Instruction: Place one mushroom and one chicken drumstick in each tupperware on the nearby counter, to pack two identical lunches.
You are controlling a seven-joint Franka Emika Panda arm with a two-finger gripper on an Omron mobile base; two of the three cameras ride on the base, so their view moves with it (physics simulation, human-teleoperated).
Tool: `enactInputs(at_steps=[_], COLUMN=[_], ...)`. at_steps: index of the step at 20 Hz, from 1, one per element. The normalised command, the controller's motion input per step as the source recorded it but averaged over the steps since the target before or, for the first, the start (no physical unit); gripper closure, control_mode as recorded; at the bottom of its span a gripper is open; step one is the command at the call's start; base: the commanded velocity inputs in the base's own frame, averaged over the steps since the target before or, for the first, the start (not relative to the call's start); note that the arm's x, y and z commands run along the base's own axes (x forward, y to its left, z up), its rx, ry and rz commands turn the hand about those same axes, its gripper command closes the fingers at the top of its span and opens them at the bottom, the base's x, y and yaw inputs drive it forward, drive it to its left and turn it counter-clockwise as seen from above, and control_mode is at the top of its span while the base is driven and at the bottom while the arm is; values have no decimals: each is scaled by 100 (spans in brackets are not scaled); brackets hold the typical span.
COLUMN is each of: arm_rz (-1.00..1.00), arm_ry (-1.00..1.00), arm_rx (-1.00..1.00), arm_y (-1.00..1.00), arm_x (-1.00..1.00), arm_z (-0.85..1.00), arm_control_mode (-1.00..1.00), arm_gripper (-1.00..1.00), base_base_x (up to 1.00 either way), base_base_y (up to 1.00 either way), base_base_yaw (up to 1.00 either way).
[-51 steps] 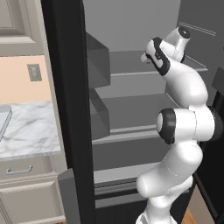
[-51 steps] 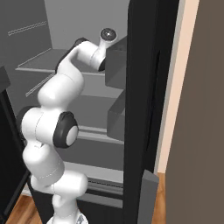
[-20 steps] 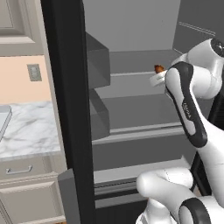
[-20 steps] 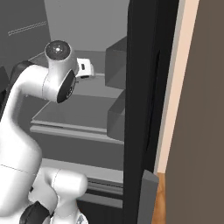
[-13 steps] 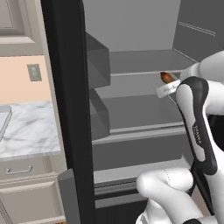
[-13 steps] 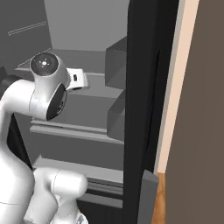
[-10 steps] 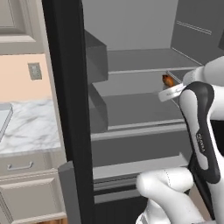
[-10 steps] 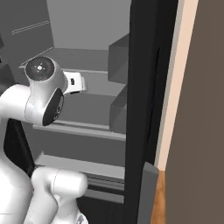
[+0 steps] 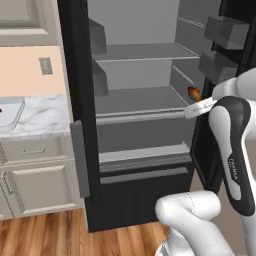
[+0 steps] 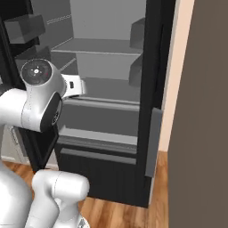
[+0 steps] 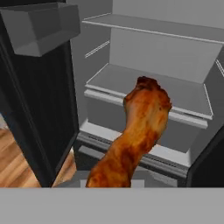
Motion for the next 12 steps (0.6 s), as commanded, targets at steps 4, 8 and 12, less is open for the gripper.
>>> enactInputs(at_steps=[4,8,12], arm_rz=[0,0,0], arm_ry=[0,0,0], arm_rx=[0,0,0], arm_y=[0,0,0], arm_x=[0,0,0], arm_z=[0,0,0], arm_control_mode=[100,100,100], arm_gripper=[100,100,100], base_base_x=[-98,-48,-40], base_base_y=[0,47,79], base_base_yaw=[0,0,0])
